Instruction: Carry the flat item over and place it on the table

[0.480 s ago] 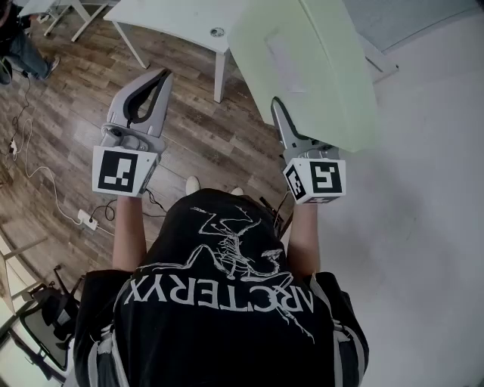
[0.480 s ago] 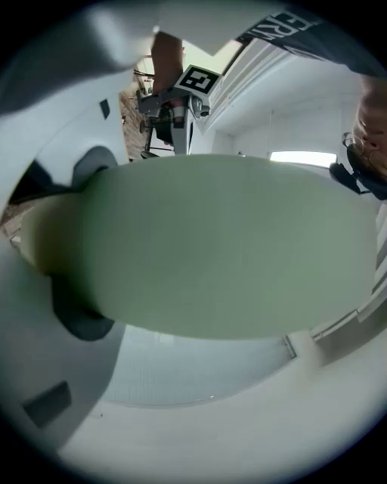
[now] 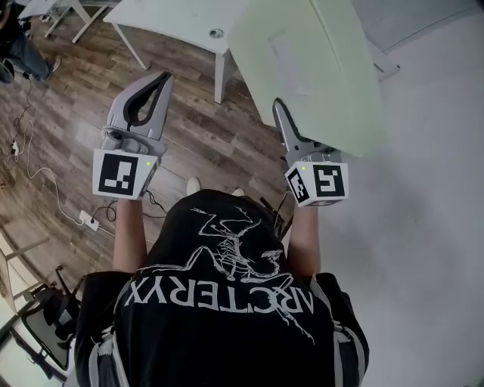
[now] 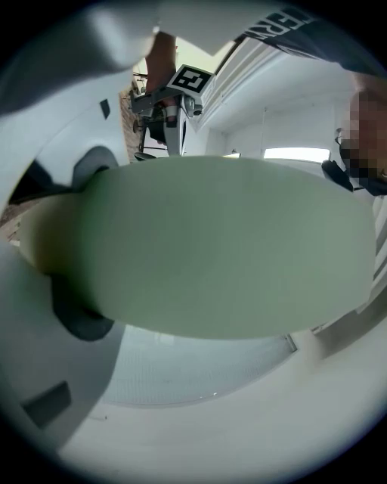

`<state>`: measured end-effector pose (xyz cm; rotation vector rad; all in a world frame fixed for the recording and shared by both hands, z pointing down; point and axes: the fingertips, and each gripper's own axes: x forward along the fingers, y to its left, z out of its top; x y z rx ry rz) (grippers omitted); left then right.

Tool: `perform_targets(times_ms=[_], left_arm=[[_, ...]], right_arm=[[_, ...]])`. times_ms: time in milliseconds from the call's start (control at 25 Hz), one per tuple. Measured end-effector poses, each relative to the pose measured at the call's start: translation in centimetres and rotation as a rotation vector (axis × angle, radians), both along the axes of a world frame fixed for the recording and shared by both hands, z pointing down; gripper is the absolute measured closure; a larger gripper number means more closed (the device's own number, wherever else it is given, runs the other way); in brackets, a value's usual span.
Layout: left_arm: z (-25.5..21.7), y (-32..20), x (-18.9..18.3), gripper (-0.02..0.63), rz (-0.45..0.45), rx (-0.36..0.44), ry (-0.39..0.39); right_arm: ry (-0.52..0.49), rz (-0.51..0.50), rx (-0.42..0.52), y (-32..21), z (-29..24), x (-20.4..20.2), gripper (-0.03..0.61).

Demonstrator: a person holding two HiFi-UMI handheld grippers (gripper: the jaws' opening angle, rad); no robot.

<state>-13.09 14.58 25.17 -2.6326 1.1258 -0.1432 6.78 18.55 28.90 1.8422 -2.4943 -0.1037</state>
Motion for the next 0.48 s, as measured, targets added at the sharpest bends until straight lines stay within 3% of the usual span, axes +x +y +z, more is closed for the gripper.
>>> perform_targets(times_ms=[480], left_arm=[[1.4,0.0,2.1,0.604,-0.037,-0.023,0.004]], right_arm=[[-0.011,-0.003,-0.016,-0.6,0.9,3.1,0.312]])
